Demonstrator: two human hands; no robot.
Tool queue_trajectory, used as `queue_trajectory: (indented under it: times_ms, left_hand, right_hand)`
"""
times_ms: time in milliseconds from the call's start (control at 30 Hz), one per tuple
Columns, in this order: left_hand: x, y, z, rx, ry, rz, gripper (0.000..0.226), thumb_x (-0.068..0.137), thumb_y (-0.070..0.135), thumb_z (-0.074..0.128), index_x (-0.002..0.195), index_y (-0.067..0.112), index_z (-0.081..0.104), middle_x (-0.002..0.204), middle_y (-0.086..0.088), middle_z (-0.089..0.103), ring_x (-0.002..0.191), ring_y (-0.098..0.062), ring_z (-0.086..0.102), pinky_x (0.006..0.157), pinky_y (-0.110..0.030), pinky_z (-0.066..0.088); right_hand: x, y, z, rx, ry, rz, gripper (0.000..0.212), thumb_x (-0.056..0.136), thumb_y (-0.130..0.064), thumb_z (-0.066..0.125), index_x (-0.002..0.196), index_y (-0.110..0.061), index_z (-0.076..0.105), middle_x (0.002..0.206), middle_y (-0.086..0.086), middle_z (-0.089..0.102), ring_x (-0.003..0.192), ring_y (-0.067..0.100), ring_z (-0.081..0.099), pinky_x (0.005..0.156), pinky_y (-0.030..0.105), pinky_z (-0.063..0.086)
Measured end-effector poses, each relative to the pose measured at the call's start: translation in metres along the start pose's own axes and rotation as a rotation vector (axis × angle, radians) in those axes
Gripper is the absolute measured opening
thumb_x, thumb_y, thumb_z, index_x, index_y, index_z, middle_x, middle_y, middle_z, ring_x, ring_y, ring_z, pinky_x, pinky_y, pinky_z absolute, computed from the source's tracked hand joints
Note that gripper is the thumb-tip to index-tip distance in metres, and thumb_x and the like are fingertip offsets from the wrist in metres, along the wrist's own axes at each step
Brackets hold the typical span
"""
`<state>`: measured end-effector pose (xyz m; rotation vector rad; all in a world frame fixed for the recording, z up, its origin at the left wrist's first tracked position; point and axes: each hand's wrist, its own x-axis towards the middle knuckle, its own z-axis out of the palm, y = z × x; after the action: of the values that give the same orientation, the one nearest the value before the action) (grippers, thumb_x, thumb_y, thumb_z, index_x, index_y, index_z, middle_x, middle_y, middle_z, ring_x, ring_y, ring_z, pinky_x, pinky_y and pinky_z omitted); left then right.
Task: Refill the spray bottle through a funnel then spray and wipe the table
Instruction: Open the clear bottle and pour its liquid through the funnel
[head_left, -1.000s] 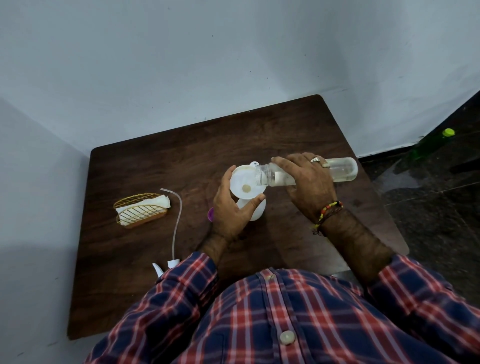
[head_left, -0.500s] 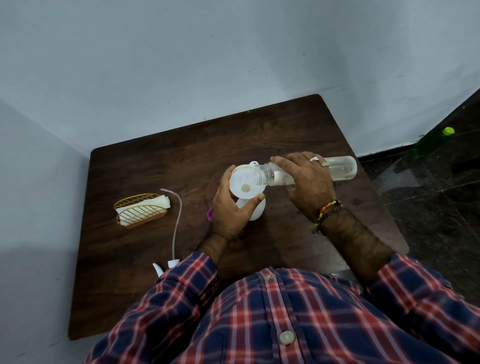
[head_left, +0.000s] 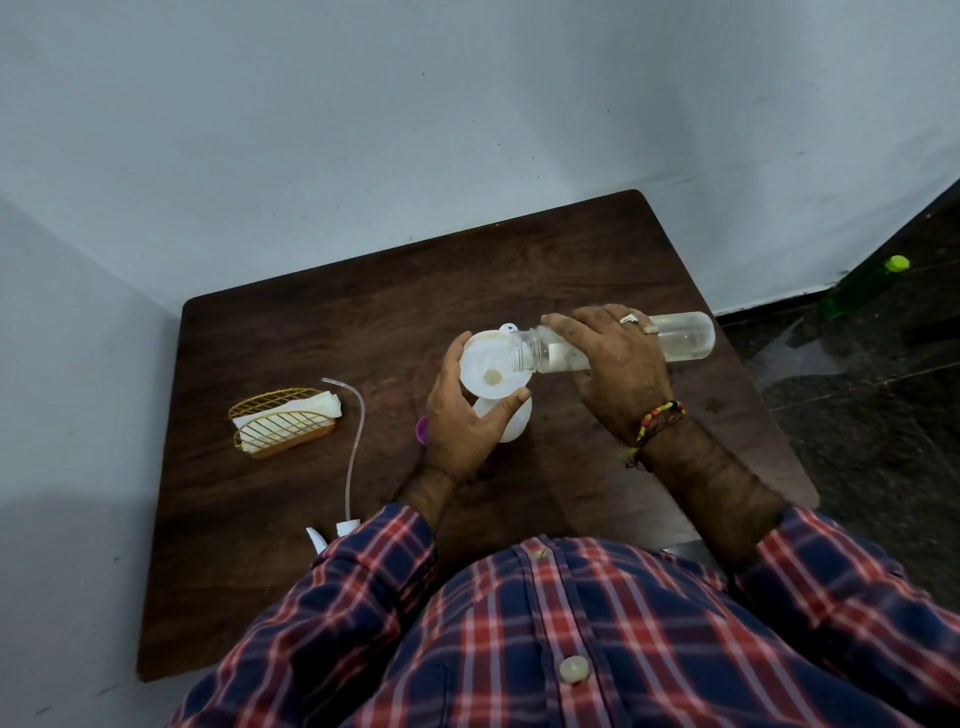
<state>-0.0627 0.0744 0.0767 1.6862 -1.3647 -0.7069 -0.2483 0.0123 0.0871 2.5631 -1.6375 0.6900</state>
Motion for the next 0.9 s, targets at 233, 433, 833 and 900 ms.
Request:
queue_trajectory:
  times_ms: [233, 433, 833, 900]
  left_hand:
    - [-0.0006, 0.0006, -0.0008, -0.006, -0.011, -0.004, 0.090, 0.073, 0.032, 0.084, 0.147, 0.012, 0.035, 0.145, 0.001, 0.047, 0.129, -0.006, 0.044, 0.107, -0.032, 0.044]
    - [-0.0012, 0.0017, -0.0012, -0.009, -0.012, -0.011, 0.090, 0.074, 0.031, 0.084, 0.147, 0.012, 0.035, 0.145, 0.002, 0.046, 0.128, -0.004, 0.042, 0.108, -0.033, 0.044]
    - [-0.0007, -0.0014, -0.0028, -0.011, -0.012, 0.002, 0.090, 0.074, 0.035, 0.083, 0.147, 0.014, 0.035, 0.143, 0.002, 0.049, 0.129, -0.009, 0.047, 0.105, -0.041, 0.047]
    - [-0.0004, -0.0021, -0.0027, -0.013, -0.011, 0.004, 0.090, 0.074, 0.035, 0.083, 0.147, 0.013, 0.036, 0.143, 0.002, 0.049, 0.128, -0.009, 0.048, 0.106, -0.040, 0.046]
  right_hand:
    - [0.0001, 0.0001, -0.0004, 0.007, -0.008, 0.002, 0.063, 0.071, -0.006, 0.075, 0.129, -0.024, 0.060, 0.112, 0.002, 0.067, 0.106, 0.029, 0.061, 0.096, 0.049, 0.045]
    - [0.0004, -0.0001, -0.0003, 0.005, -0.019, 0.008, 0.064, 0.070, -0.006, 0.076, 0.130, -0.024, 0.060, 0.113, 0.002, 0.067, 0.107, 0.028, 0.060, 0.097, 0.049, 0.045]
    - [0.0009, -0.0022, -0.0021, 0.011, -0.009, 0.004, 0.063, 0.069, -0.006, 0.073, 0.128, -0.025, 0.062, 0.111, -0.001, 0.066, 0.107, 0.028, 0.060, 0.097, 0.048, 0.043]
    - [0.0010, -0.0026, -0.0023, 0.013, -0.016, 0.007, 0.063, 0.070, -0.006, 0.072, 0.129, -0.025, 0.061, 0.111, -0.001, 0.066, 0.108, 0.028, 0.059, 0.097, 0.048, 0.044]
